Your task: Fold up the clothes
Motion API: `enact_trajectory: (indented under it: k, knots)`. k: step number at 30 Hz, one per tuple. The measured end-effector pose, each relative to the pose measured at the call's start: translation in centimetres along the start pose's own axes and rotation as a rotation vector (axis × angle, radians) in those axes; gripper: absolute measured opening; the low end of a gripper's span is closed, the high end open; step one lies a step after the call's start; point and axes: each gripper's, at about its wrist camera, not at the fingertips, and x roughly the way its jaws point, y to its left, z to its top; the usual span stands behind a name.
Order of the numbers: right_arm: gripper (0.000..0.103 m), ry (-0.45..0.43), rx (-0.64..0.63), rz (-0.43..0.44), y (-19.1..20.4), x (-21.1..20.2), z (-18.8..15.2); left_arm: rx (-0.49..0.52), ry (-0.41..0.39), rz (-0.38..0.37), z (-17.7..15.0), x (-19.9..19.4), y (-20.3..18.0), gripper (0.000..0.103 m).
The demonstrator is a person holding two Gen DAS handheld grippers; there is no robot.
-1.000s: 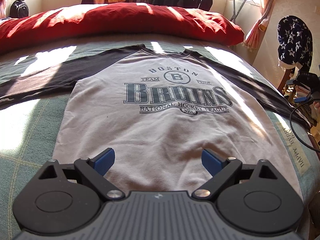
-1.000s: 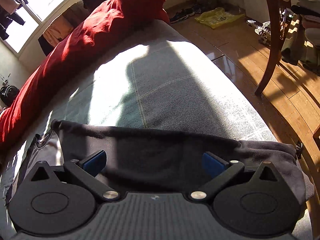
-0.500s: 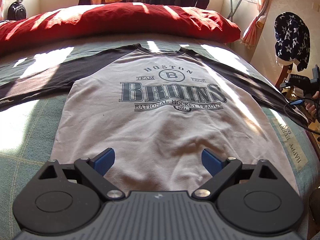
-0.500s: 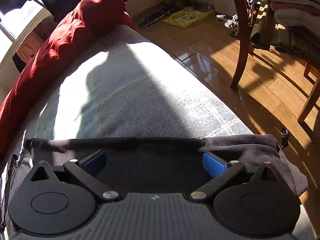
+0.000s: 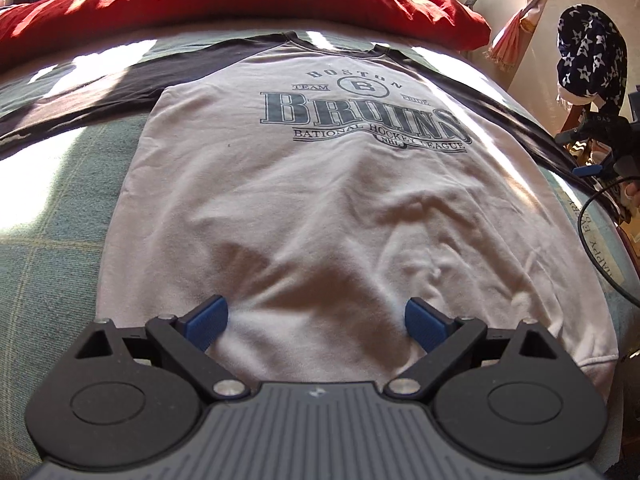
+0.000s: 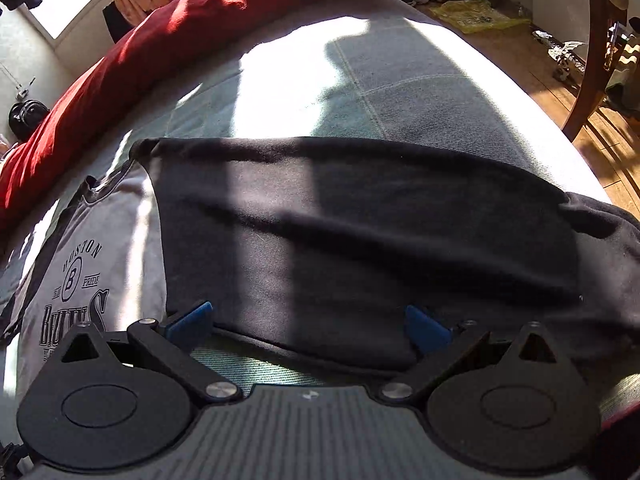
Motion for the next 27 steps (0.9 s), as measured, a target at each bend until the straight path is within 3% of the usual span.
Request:
enact_trajectory:
  k: [6, 14, 17, 21, 25, 27]
  knots:
    - [0.103, -0.013, -0.099, 0.081, 4.8, -2.6, -2.1, 0.017, 0.031, 0.006, -1.5, -1.7, 0.8, 0.099]
    - [0.103, -0.022, -0.224, 0.223, 12.0, -5.0, -7.8, 0.05, -0.092, -0.089, 3.4, -3.2, 1.7, 0.099]
    - [0.103, -0.071, -0.252, 0.228, 14.1, -5.8, -10.9, 0.047, -0.113, -0.118, 6.8, -0.6, 1.7, 0.099]
    - [0.103, -0.056, -0.227, 0.25, 15.6, -5.6, -15.1, 0.056, -0.094, -0.138, 10.1, 3.7, 1.2, 0.098]
    - [0.103, -0.008, -0.284, 0.222, 17.2, -4.9, -17.7, 0.083, -0.08, -0.264, 11.1, 6.4, -0.7, 0.098]
    - [0.103, -0.009, -0.298, 0.212, 17.7, -4.8, -18.0, 0.116, -0.071, -0.283, 10.7, 7.3, -1.7, 0.098]
